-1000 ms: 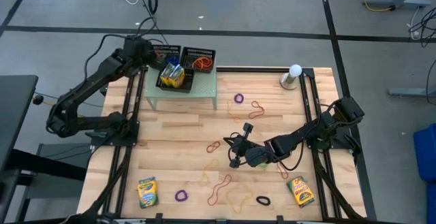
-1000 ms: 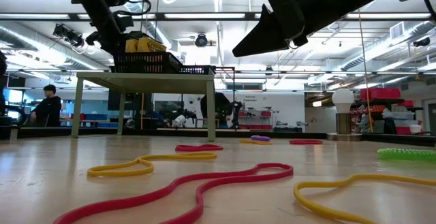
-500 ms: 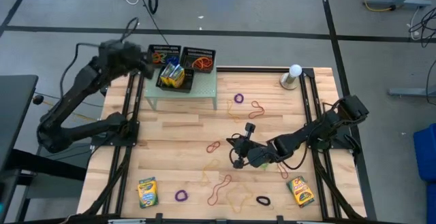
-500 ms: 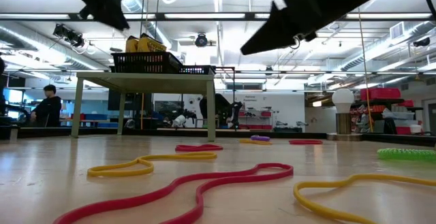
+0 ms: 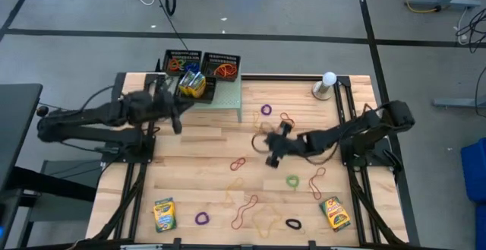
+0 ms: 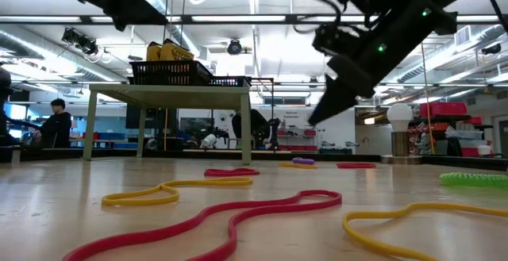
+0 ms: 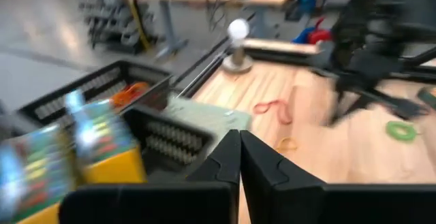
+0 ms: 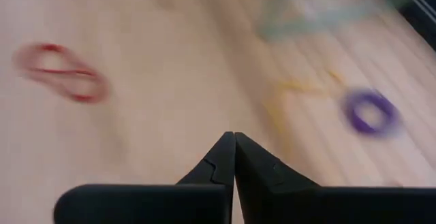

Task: Pick & Place Office Desk Supplies
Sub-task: Put the red rubber band into the top right black bin

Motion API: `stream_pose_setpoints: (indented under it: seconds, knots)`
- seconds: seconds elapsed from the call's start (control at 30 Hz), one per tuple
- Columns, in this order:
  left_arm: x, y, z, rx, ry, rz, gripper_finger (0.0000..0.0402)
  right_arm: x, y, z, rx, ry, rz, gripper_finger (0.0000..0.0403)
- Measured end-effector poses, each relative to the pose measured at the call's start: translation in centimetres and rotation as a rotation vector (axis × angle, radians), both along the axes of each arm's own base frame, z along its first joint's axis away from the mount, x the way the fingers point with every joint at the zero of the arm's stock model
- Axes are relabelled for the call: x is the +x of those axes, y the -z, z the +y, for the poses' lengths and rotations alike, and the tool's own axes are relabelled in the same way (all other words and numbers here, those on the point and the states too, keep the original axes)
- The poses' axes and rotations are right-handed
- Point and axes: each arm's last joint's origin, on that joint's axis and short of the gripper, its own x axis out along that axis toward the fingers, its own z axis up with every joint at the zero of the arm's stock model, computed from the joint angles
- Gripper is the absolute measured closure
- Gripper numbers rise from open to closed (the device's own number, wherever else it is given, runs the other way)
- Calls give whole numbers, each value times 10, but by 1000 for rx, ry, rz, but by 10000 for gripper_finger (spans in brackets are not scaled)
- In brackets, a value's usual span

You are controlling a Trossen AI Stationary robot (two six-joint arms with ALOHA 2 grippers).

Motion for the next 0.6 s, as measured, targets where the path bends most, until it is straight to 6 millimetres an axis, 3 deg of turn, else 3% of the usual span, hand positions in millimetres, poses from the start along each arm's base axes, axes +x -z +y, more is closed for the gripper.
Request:
stream_pose_setpoints:
  seconds: [0.27, 0.4, 0.6]
  knots:
    - [11, 33, -27, 105, 77, -58, 380, -35, -2, -64, 141, 351, 216, 333]
    - [8, 47, -30, 113, 107, -93, 384, -47, 12, -84, 245, 398, 246, 286]
    - [-1, 69, -29, 124, 135, -99, 389, -66, 33, -106, 249, 477, 235, 237]
